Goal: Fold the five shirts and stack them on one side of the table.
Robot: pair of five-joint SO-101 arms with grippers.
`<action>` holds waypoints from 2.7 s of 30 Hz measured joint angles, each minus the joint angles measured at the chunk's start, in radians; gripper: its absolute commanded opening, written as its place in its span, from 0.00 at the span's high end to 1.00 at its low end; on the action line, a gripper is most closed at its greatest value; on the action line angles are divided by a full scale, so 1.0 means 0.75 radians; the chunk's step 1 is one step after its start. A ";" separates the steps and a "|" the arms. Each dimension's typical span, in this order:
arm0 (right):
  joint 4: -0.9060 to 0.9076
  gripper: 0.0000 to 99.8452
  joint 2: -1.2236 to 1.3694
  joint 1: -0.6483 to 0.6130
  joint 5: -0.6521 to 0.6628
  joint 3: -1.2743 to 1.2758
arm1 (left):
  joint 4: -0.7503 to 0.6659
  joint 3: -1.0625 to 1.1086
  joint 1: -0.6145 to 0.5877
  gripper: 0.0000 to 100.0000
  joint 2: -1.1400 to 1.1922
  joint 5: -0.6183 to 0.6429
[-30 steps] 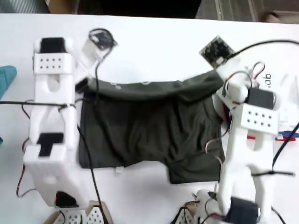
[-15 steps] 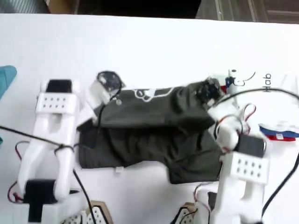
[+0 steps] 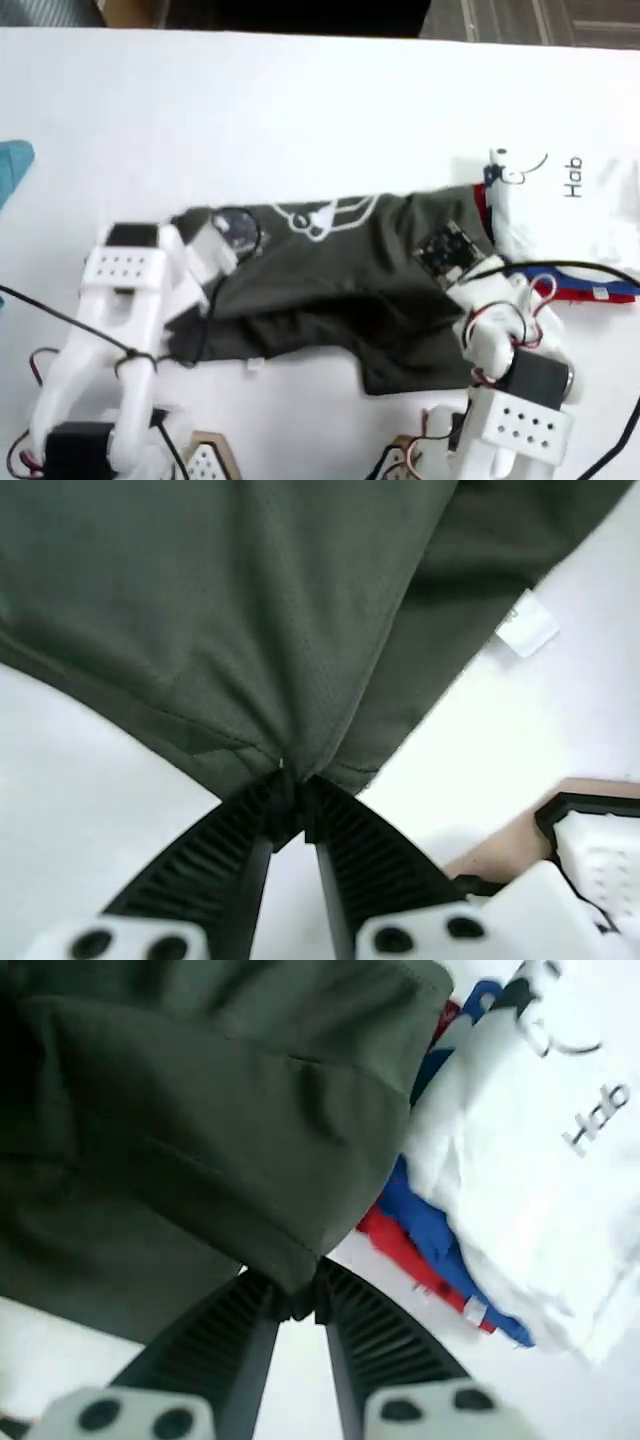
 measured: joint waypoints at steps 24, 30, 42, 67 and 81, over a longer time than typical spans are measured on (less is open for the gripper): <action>0.331 0.98 -0.063 0.110 0.031 -0.065 | 0.049 0.190 0.000 0.97 -0.270 0.000; 0.374 0.98 -0.299 0.113 0.031 -0.010 | 0.033 0.207 0.000 0.97 -0.270 0.000; 0.374 0.98 -0.254 0.123 0.031 0.029 | -0.004 0.297 0.000 0.97 -0.272 0.000; 0.172 0.83 0.029 0.123 0.031 0.248 | -0.047 0.241 -0.049 0.73 -0.272 0.002; 0.172 0.83 0.082 -0.200 -0.331 -0.203 | -0.029 -0.720 -0.133 0.73 0.466 0.297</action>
